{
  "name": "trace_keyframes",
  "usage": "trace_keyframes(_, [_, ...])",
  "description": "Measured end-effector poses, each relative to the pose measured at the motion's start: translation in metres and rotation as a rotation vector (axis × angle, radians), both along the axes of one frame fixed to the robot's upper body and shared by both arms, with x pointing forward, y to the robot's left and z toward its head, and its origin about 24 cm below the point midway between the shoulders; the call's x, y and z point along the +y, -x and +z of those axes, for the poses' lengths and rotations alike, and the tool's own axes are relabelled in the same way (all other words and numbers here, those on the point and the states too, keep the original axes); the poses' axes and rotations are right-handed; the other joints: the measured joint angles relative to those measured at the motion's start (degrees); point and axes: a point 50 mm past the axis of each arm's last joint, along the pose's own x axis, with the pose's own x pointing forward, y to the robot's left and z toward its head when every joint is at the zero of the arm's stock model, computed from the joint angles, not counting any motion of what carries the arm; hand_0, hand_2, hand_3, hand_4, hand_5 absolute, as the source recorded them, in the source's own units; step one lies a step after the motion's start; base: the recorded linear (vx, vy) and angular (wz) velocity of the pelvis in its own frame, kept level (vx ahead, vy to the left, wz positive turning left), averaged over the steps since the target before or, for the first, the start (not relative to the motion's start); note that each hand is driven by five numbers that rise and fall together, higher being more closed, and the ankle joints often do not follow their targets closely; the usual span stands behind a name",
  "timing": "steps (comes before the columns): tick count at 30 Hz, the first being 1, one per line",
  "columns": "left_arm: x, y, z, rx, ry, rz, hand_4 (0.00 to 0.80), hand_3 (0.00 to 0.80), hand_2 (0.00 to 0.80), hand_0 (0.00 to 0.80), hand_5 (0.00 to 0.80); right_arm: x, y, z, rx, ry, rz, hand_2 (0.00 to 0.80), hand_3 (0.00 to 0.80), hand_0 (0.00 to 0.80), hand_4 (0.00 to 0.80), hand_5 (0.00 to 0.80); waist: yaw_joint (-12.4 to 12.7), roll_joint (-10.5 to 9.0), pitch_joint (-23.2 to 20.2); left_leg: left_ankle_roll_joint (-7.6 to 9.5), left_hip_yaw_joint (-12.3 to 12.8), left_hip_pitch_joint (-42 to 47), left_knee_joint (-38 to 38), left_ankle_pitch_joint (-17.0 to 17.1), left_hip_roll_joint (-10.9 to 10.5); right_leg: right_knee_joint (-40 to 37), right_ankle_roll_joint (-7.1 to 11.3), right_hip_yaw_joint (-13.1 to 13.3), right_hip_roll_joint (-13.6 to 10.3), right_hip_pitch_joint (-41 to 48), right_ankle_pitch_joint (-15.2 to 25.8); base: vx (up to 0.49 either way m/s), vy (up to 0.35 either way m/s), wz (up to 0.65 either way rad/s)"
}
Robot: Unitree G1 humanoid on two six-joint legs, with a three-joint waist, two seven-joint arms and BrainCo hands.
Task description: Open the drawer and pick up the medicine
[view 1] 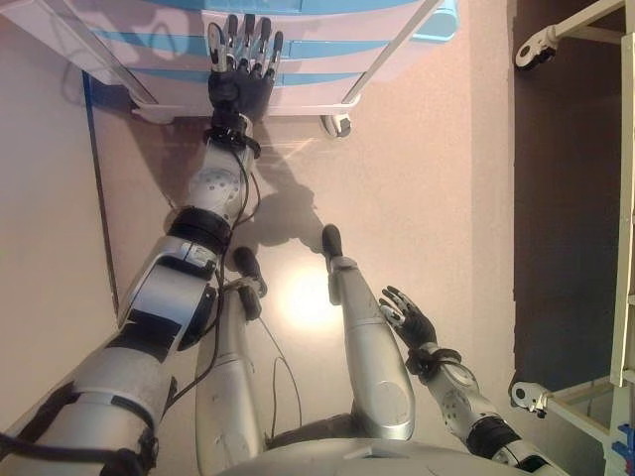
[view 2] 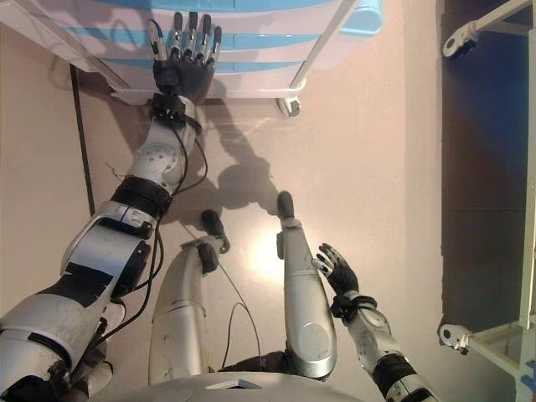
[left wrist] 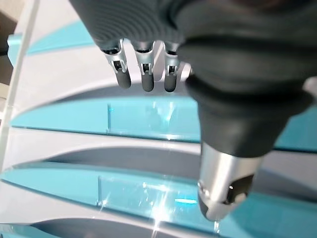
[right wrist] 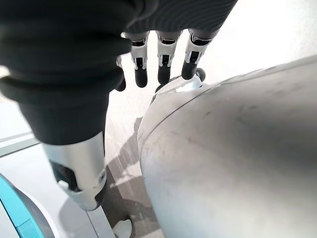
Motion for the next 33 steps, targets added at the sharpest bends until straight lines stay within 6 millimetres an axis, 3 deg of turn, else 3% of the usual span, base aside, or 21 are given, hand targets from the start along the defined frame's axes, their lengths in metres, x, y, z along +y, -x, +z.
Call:
trace_keyframes(23, [0.004, 0.001, -0.002, 0.026, 0.014, 0.089, 0.000, 0.000, 0.000, 0.000, 0.000, -0.016, 0.005, -0.003, 0.012, 0.051, -0.009, 0.000, 0.000, 0.000, 0.000, 0.000, -0.1, 1.61, 1.0, -0.06, 0.8, 3.2, -1.9, 0.5, -0.5, 0.0, 0.00, 0.9, -0.3, 1.8, -0.3, 0.000, 0.000, 0.00])
trace_keyframes(25, [0.002, 0.001, -0.003, 0.027, 0.015, 0.087, 0.800, 0.800, 0.800, 0.800, 0.800, -0.016, 0.005, -0.004, 0.015, 0.053, -0.011, 0.000, 0.000, 0.000, 0.000, 0.000, 0.0, 1.64, 1.0, -0.10, 0.7, 3.2, -1.9, 0.6, -0.5, 0.0, -0.01, 0.9, -0.2, 1.9, -0.3, 0.000, 0.000, 0.00])
trace_keyframes(33, [0.010, 0.003, -0.037, 0.110, -0.002, 0.105, 0.800, 0.800, 0.800, 0.800, 0.800, -0.016, 0.006, -0.004, 0.005, 0.049, -0.002, 0.000, 0.000, 0.000, 0.000, 0.000, -0.5, 1.78, 1.1, -0.13, 0.8, 5.5, -2.7, 0.7, -0.5, -0.5, -0.10, 0.9, -0.3, 3.9, -0.3, 0.000, -0.004, 0.00])
